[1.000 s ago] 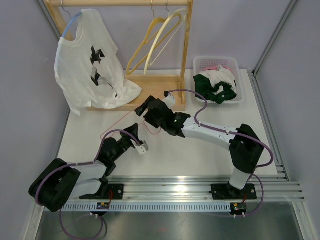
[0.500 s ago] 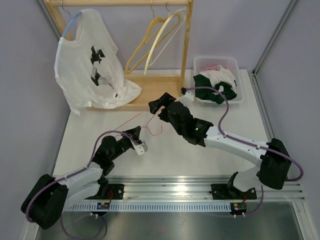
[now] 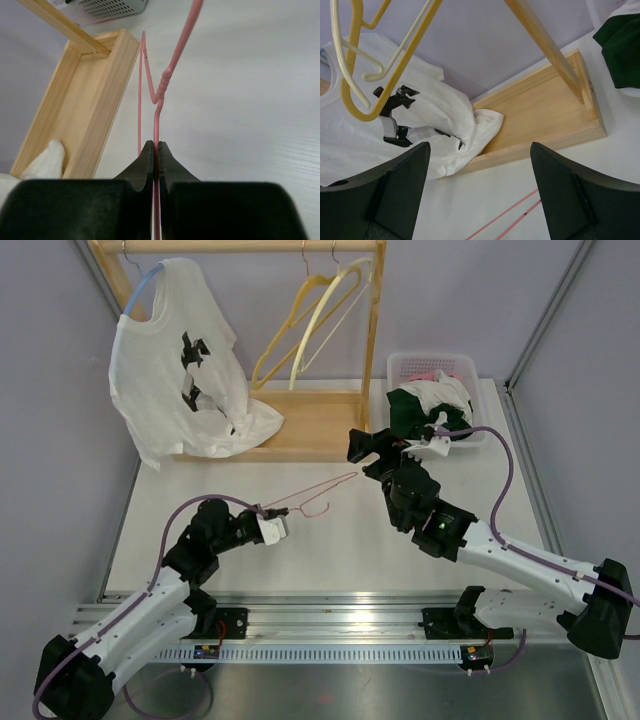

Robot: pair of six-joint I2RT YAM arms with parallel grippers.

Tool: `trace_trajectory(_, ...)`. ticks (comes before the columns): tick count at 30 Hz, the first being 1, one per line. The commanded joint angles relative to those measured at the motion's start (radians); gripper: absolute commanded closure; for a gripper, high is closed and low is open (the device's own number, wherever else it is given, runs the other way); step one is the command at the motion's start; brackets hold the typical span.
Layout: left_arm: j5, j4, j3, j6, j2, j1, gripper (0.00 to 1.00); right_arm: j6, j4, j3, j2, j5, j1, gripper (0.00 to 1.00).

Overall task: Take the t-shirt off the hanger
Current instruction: Hang the hanger back to the clothesline with the left arm

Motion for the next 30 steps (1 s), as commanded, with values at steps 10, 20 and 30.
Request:
trace_trajectory(10, -0.356, -0.364, 0.289, -0.252, 0.064, 0.018, 1.00, -0.069, 0.057, -0.029, -0.040, 0.137, 0.004, 0.11)
trace_trajectory(20, -0.377, -0.444, 0.382, -0.371, -0.048, 0.277, 1.00, -0.069, 0.063, -0.032, -0.039, 0.135, 0.004, 0.11)
trace_trajectory(30, -0.070, -0.527, 0.585, -0.493, 0.123, 0.584, 1.00, -0.077, 0.068, -0.048, -0.065, 0.148, 0.004, 0.11)
